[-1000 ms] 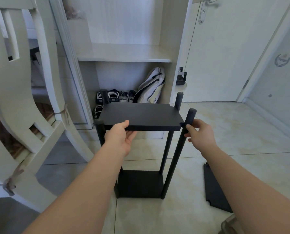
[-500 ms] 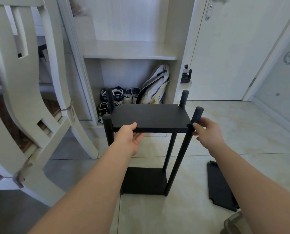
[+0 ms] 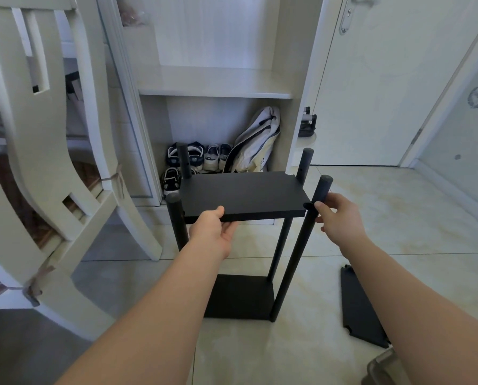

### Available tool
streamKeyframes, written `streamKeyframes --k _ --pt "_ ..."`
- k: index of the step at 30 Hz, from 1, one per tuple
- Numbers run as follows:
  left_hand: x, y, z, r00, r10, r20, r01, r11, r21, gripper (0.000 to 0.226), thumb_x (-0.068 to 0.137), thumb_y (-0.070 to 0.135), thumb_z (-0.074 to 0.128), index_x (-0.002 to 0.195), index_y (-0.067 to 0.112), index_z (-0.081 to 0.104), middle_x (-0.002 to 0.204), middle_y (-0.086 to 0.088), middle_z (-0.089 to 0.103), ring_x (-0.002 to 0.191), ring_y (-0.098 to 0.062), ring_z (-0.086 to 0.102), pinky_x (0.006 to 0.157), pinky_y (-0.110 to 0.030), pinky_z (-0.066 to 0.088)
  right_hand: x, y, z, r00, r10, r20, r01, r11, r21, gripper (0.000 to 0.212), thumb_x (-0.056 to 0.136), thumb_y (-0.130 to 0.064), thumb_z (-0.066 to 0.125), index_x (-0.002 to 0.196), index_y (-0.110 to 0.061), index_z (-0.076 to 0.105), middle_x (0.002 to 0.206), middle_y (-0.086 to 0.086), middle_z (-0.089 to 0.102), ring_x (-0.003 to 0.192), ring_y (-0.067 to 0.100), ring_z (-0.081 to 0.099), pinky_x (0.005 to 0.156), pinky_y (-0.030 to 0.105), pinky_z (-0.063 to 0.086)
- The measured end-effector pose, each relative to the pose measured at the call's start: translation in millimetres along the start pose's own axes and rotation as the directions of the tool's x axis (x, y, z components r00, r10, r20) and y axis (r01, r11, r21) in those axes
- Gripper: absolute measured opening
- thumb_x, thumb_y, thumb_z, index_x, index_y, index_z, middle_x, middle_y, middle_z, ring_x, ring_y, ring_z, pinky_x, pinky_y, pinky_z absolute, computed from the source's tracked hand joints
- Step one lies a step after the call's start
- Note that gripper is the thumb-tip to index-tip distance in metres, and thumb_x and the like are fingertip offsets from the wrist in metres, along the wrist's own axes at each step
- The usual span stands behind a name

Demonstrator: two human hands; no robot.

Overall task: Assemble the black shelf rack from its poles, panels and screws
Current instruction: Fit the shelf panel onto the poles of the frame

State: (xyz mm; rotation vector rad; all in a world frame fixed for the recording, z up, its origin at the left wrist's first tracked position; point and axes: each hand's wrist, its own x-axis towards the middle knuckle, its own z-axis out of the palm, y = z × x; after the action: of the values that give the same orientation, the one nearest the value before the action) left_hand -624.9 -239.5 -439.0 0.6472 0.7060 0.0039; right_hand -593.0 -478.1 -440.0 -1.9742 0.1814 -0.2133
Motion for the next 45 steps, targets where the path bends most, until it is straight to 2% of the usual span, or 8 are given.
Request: streamKeyframes --k 4,13,22,30,36,40,43,45 --pt "0 1 -1 1.000 -0.004 0.011 0.004 1.000 0.005 0.030 0.095 0.000 0.063 0.123 0.000 0.055 0.106 -0.021 0.068 0.087 -0.031 0.072 0.062 -0.038 0.063 1 -1 3 1.000 0.021 -0.011 -0.021 0.999 0.029 0.012 0.103 -0.020 0.056 0.113 -0.026 0.058 0.117 -0.002 0.067 0.083 0.019 0.069 0.091 0.050 0.057" --pt "4 6 -6 0.999 -0.003 0.052 0.000 0.997 0.071 0.035 0.096 -0.002 0.059 0.130 0.002 0.051 0.107 -0.022 0.068 0.090 -0.031 0.071 0.053 -0.035 0.061 0 -1 1 1.000 0.009 0.001 -0.009 1.000 0.005 0.011 0.103 -0.019 0.055 0.112 -0.024 0.059 0.116 -0.003 0.065 0.085 0.020 0.069 0.092 0.051 0.056" --pt "13 1 -7 0.999 0.003 0.054 -0.007 0.997 0.077 0.039 0.095 0.000 0.061 0.133 0.002 0.050 0.108 -0.022 0.069 0.092 -0.031 0.072 0.061 -0.037 0.063 -10 0 -15 0.997 -0.012 0.075 0.016 0.998 -0.059 0.012 0.104 -0.018 0.053 0.114 -0.022 0.058 0.113 -0.007 0.063 0.085 0.016 0.069 0.092 0.049 0.055" --pt "13 -8 3 0.998 0.009 0.066 -0.012 0.999 0.051 0.036 0.095 0.000 0.061 0.130 0.003 0.052 0.108 -0.020 0.069 0.089 -0.030 0.072 0.061 -0.037 0.063 -19 3 -26 0.992 -0.019 0.127 0.027 0.998 -0.065 0.014 0.103 -0.017 0.055 0.115 -0.023 0.060 0.114 -0.007 0.066 0.087 0.017 0.068 0.082 0.040 0.056" --pt "13 -17 9 0.999 -0.003 0.055 0.001 0.999 0.037 0.036 0.095 0.001 0.062 0.130 0.003 0.052 0.108 -0.020 0.068 0.088 -0.030 0.072 0.061 -0.036 0.063 -20 6 -26 0.996 -0.026 0.089 0.030 0.999 -0.043 0.013 0.103 -0.017 0.055 0.112 -0.024 0.060 0.108 -0.010 0.064 0.085 0.017 0.069 0.077 0.038 0.058" --pt "13 -17 10 0.998 0.001 0.056 -0.003 1.000 0.031 0.036 0.095 0.000 0.062 0.130 0.003 0.051 0.107 -0.020 0.068 0.088 -0.030 0.071 0.061 -0.036 0.063 -16 8 -20 0.999 -0.032 0.031 0.033 0.999 -0.008 0.007 0.101 -0.018 0.060 0.102 -0.025 0.062 0.099 -0.009 0.065 0.085 0.019 0.071 0.077 0.036 0.059" --pt "13 -14 8 0.999 0.010 0.050 -0.012 0.999 0.029 0.033 0.095 0.000 0.062 0.127 0.002 0.053 0.106 -0.020 0.068 0.088 -0.030 0.071 0.058 -0.036 0.063 -13 8 -13 1.000 0.004 0.012 -0.005 1.000 0.013 0.002 0.100 -0.021 0.064 0.100 -0.020 0.062 0.098 -0.005 0.067 0.084 0.019 0.072 0.078 0.037 0.060" --pt "13 -12 5 0.999 0.009 0.051 -0.011 0.999 0.030 0.033 0.095 0.000 0.062 0.127 0.001 0.054 0.109 -0.020 0.068 0.090 -0.031 0.071 0.060 -0.037 0.063 -13 7 -11 0.999 0.037 0.002 -0.037 0.999 0.001 0.010 0.099 -0.027 0.066 0.096 -0.018 0.061 0.098 0.000 0.069 0.081 0.017 0.073 0.074 0.035 0.061"
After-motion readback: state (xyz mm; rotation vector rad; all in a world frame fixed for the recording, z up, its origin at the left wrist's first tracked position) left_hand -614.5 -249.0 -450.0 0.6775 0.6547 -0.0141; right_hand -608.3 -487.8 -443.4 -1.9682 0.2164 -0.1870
